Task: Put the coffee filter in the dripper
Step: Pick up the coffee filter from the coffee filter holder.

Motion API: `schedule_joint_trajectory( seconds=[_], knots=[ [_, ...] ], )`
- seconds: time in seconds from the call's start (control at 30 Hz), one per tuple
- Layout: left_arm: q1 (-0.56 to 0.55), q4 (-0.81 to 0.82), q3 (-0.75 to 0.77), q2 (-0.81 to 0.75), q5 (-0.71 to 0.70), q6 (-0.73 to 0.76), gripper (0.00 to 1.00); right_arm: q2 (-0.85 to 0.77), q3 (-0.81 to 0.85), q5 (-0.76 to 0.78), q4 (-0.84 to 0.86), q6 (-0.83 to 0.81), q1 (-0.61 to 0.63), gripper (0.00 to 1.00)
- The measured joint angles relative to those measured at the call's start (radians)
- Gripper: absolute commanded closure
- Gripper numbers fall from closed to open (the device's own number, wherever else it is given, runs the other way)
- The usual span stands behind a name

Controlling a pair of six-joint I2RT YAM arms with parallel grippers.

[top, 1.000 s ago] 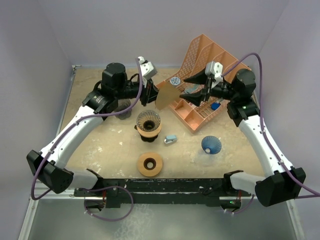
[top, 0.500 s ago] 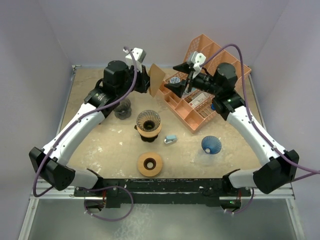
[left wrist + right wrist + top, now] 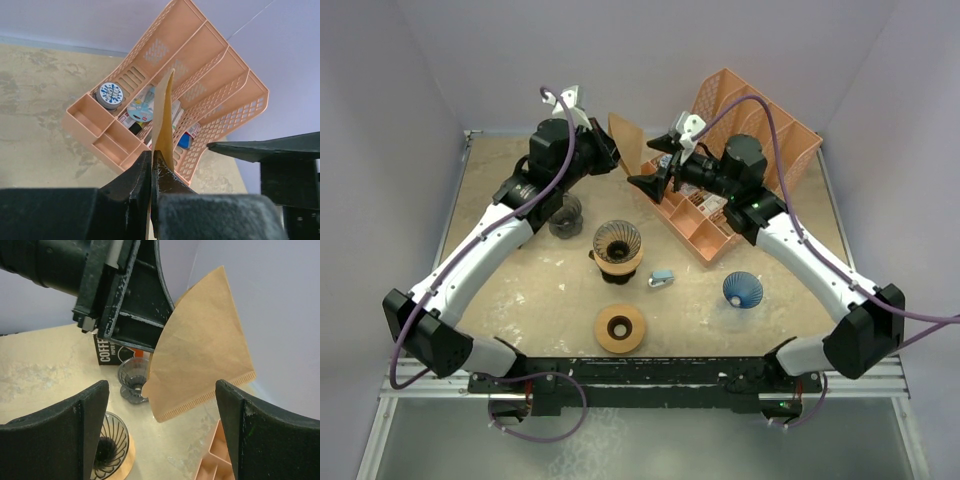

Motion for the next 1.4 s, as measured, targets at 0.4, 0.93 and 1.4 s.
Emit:
schedule_joint_trajectory(
  seconds=[0.4,0.93,1.4],
  knots=[
    [-0.001,0.010,-0.006,0.002,-0.002,-0.065,1.00,0.053,0.004,0.182,-0.008,0.002,0.049,0.15],
    [-0.002,0.024,-0.027,0.002,-0.002,-0.066,1.00,0.062,0.023,0.319,-0.008,0.006,0.053,0.19],
    [-0.010,0.024,-0.028,0.016,-0.019,-0.066,1.00,0.062,0.023,0.317,-0.010,0.000,0.068,0.19]
  ],
)
